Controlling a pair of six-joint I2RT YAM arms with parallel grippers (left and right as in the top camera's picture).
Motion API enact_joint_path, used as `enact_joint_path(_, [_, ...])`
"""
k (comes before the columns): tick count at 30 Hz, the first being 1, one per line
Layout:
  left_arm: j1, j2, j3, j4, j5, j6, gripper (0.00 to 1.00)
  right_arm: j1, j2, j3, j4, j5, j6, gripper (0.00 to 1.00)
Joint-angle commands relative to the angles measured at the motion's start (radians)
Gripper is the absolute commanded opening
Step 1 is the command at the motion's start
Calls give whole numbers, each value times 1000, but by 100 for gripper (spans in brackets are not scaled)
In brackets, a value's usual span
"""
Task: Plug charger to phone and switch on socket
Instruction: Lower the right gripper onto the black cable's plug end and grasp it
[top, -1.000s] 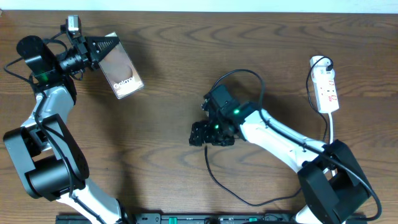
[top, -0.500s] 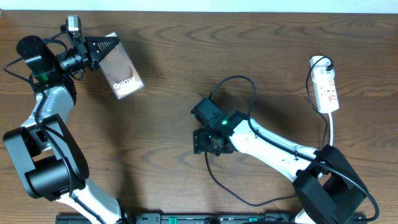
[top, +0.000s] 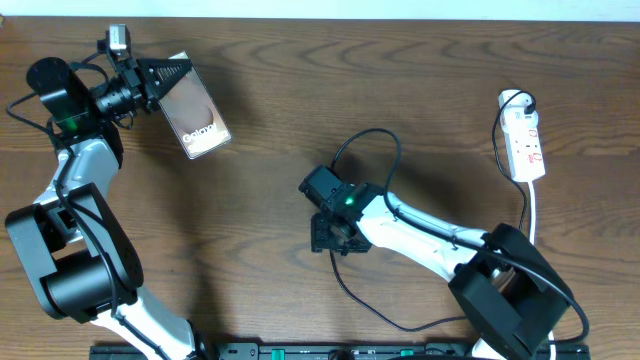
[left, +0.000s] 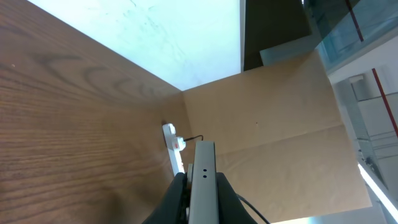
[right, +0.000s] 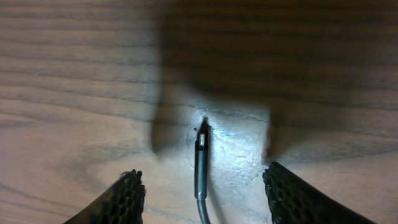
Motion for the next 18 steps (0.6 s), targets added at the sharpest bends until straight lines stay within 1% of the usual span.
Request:
enact_joint_path(1, [-1,-11,8,7,23,6,7,20,8,8,2,7,23,59])
enact_joint_path(4, [-1,-11,8,7,23,6,7,39,18,8,5,0,27,59])
enact_joint_path(7, [-1,-11,8,7,23,11,7,39,19,8,5,0,27,56])
enact_joint_path(16, [-1,-11,8,7,19,14,7,39,20,8,-2,9,45,34])
enact_joint_path(18, [-1,-11,8,7,19,14,7,39,20,8,-2,11,46,33])
